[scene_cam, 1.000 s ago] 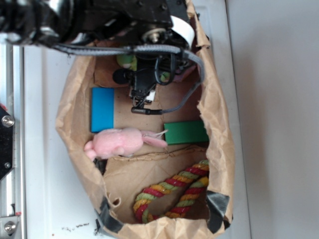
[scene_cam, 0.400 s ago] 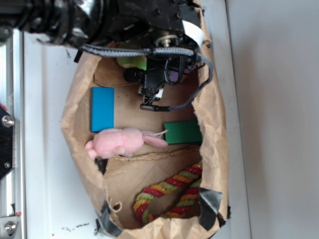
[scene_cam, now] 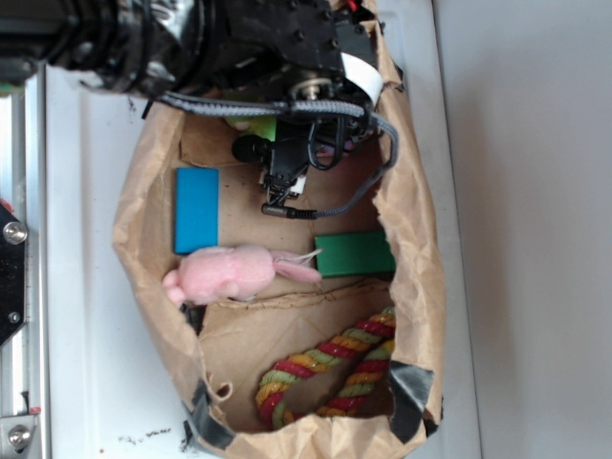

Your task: Grab the green animal.

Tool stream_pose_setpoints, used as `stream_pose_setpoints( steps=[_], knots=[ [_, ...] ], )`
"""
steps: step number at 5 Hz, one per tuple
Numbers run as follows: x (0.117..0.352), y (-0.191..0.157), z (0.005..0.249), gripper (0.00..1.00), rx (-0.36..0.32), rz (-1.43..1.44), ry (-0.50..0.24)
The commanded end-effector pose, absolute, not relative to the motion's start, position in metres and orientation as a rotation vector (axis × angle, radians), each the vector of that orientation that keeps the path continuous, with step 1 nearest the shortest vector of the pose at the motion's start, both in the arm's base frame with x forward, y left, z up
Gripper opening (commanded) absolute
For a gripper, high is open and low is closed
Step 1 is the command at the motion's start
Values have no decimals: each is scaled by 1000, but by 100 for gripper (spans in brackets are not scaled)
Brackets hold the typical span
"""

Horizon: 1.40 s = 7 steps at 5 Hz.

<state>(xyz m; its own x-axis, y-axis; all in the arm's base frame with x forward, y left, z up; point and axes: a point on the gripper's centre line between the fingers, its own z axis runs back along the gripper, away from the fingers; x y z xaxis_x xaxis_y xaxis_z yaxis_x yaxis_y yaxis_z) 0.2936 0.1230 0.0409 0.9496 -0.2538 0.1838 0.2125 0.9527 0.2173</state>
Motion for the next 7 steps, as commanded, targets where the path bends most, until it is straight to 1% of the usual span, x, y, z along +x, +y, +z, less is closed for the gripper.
stream_pose_setpoints(
  steps=[1, 2, 4, 5, 6, 7],
  knots=[
    [284, 126, 52, 100, 205, -236, -210],
    [283, 123, 48, 0, 241, -216, -209],
    [289, 125, 47, 0, 249, -183, -221],
    [291, 126, 50, 0, 244, -176, -231],
    [285, 115, 73, 0, 170, -171, -274],
    [275, 100, 99, 0, 109, -166, -335]
  ],
)
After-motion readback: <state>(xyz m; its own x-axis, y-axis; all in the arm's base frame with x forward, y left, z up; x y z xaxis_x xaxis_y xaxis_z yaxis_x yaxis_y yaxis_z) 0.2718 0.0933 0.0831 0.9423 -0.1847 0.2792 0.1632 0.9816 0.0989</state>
